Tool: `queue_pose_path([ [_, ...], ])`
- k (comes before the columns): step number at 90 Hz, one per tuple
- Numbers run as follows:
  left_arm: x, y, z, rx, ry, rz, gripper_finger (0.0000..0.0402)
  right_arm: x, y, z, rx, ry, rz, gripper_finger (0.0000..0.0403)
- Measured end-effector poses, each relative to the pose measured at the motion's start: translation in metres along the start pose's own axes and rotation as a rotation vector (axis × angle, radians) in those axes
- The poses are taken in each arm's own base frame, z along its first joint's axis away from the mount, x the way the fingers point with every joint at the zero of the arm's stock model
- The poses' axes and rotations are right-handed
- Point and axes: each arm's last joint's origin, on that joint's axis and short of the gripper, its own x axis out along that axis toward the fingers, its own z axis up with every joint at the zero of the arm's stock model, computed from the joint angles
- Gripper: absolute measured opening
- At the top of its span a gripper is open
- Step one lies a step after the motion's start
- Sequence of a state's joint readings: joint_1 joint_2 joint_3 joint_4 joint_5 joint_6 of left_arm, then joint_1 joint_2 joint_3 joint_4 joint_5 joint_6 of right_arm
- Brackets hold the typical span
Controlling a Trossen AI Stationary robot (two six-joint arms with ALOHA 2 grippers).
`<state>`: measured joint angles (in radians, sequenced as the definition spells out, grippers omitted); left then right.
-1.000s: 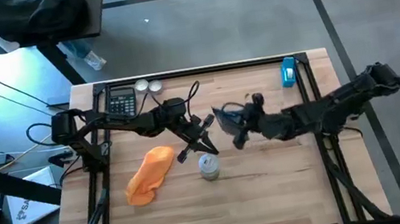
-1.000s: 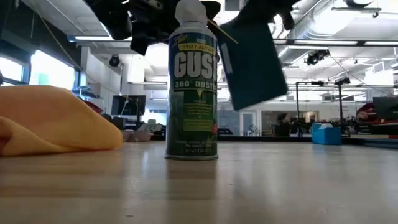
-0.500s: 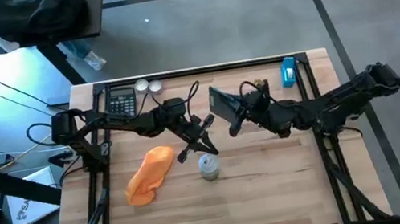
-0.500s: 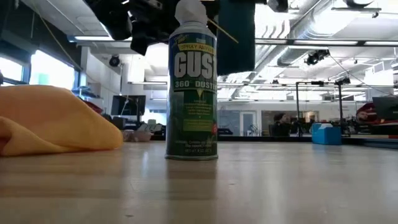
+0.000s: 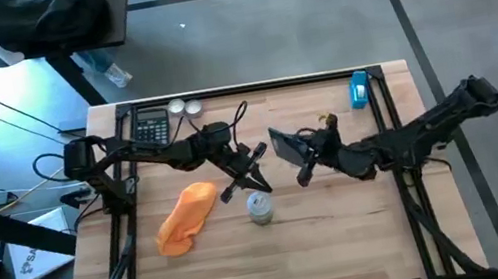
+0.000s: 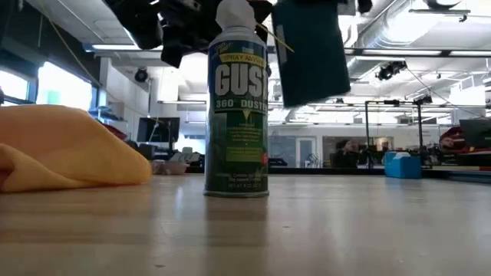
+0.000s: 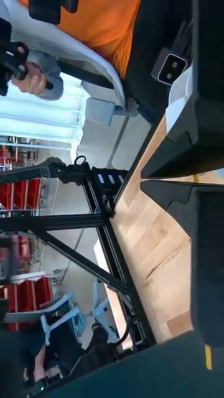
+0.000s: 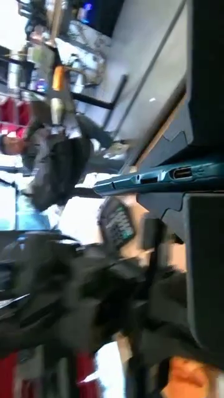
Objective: Apply microfiber cloth
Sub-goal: Spray the back of the blue tablet using the white spray bottle
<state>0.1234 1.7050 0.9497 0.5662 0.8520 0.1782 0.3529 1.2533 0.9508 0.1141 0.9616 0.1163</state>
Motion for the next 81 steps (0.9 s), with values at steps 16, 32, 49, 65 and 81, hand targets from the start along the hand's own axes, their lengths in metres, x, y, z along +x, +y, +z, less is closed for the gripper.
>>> queue_pose_path([
  [16,0.000,0.000,0.000,-0.001,0.000,0.000,0.0000,-0.015,-0.009,0.027,-0.038,-0.065,0.019,0.0000],
  [32,0.000,0.000,0.001,0.002,-0.003,0.000,0.0000,-0.020,-0.016,0.026,-0.058,-0.032,0.027,0.0000],
  [49,0.000,0.000,0.000,0.002,-0.002,-0.001,0.0000,-0.017,-0.011,0.010,-0.040,0.057,0.075,0.0000],
  [65,0.000,0.000,0.000,-0.001,0.007,-0.003,0.0000,-0.011,-0.002,0.002,-0.062,0.091,0.121,0.0000],
  [81,0.000,0.000,-0.001,-0.010,0.014,-0.005,0.0000,-0.007,0.004,-0.007,-0.098,0.118,0.118,0.0000],
])
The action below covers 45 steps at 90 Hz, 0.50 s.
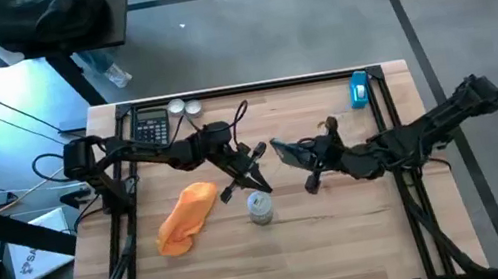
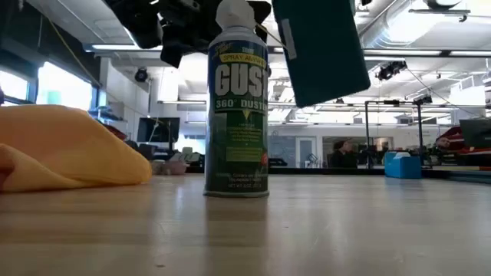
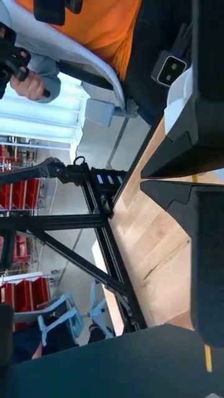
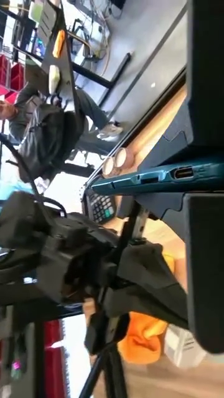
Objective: Apply microfiber cloth
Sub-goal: Spray the back of the blue tablet using the white spray bottle, then spray the front of the blue tablet using the white spray bottle
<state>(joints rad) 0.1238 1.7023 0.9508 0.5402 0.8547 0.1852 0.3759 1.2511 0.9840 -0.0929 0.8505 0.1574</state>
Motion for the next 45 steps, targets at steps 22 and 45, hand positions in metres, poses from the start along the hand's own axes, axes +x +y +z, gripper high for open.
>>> queue_pose_path([
  [22,0.000,0.000,0.000,-0.001,0.001,0.000,0.0000,0.001,0.000,-0.007,-0.076,0.043,-0.015,0.0000],
  [45,0.000,0.000,0.000,0.001,-0.001,0.000,0.0000,0.002,-0.003,-0.021,-0.460,0.144,-0.087,0.0000],
])
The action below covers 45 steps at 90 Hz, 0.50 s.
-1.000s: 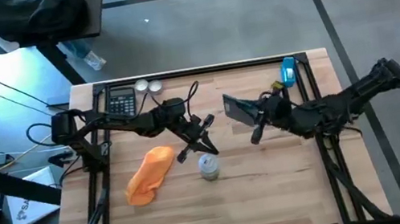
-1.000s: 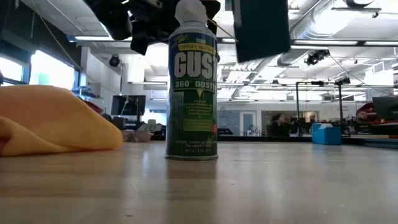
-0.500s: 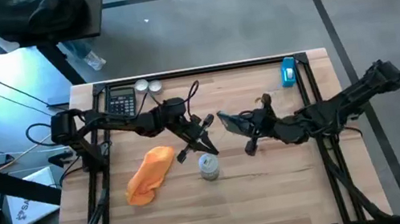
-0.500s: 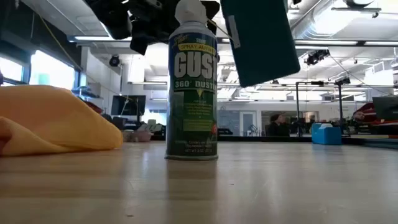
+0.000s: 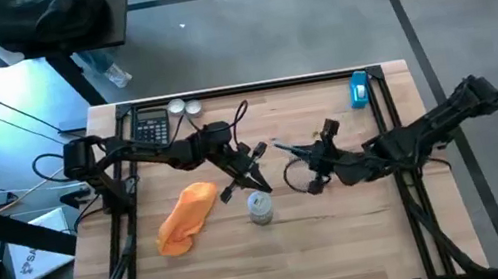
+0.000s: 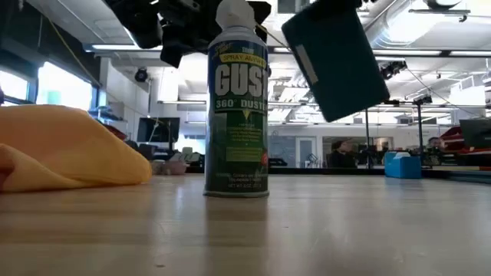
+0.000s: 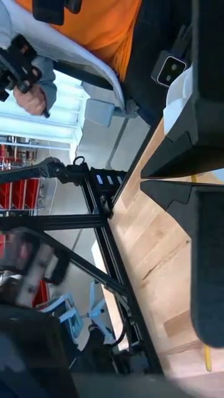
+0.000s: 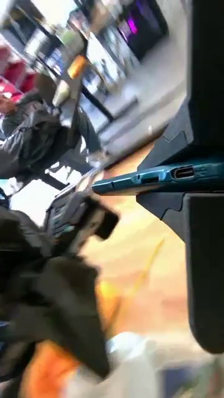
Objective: Apply microfiber cloth
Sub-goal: Spray the front of the blue tablet using the white spray bottle
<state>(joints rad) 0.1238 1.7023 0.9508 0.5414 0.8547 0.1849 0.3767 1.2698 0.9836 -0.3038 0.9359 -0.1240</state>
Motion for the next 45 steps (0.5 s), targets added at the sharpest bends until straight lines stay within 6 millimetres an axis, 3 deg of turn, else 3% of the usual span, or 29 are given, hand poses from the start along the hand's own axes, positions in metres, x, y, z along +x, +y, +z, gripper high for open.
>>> queue_pose_path([
  [10,0.000,0.000,0.000,0.000,0.000,0.000,0.0000,0.000,-0.003,-0.009,-0.333,0.081,-0.084,0.0000],
  [22,0.000,0.000,0.000,-0.005,0.000,0.001,0.0000,0.011,0.001,-0.023,-0.691,0.201,-0.062,0.0000],
  [34,0.000,0.000,0.000,-0.007,0.000,0.003,0.0000,0.032,0.024,-0.035,-0.982,0.292,-0.016,0.0000],
  [45,0.000,0.000,0.000,-0.015,0.000,0.006,0.0000,0.052,0.055,-0.054,-1.463,0.444,-0.066,0.0000],
])
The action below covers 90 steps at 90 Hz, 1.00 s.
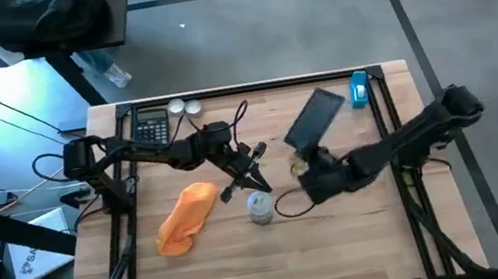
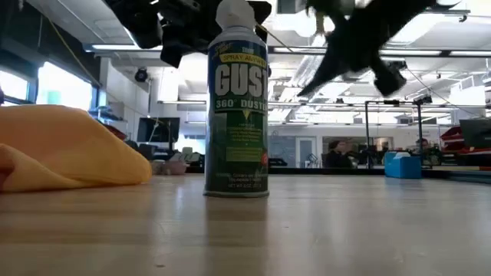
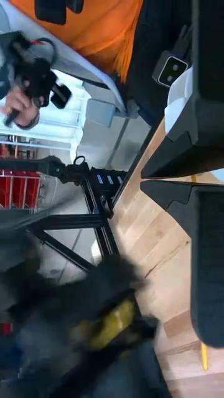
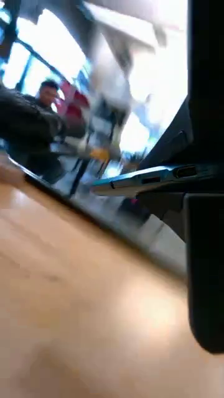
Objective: Apply microfiber cloth
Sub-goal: Spray the front of the blue tablet using the white spray bottle
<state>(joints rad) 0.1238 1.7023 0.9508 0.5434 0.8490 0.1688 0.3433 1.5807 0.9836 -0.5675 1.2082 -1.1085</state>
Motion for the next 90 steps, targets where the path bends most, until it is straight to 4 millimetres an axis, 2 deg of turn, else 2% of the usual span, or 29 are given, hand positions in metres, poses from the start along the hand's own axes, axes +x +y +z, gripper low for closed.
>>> queue_pose_path([
  [4,0.000,0.000,0.000,-0.001,0.000,-0.001,0.0000,0.003,0.006,0.010,-0.147,0.031,0.003,0.0000],
  [9,0.000,0.000,0.000,-0.002,0.000,-0.001,0.0000,0.007,0.013,0.022,-0.232,0.032,0.011,0.0000],
  [20,0.000,0.000,0.000,-0.003,0.000,-0.003,0.0000,0.009,0.023,0.040,-0.286,0.033,0.009,0.0000],
  [40,0.000,0.000,0.000,-0.028,0.001,-0.003,0.0000,-0.005,0.024,0.052,-0.422,0.012,-0.047,0.0000],
  [58,0.000,0.000,0.000,-0.034,0.003,-0.004,0.0000,-0.019,0.011,0.055,-0.403,-0.004,-0.093,0.0000],
  [90,0.001,-0.001,-0.003,-0.060,0.020,-0.007,0.0000,-0.025,-0.007,0.052,-0.362,0.011,-0.106,0.0000],
])
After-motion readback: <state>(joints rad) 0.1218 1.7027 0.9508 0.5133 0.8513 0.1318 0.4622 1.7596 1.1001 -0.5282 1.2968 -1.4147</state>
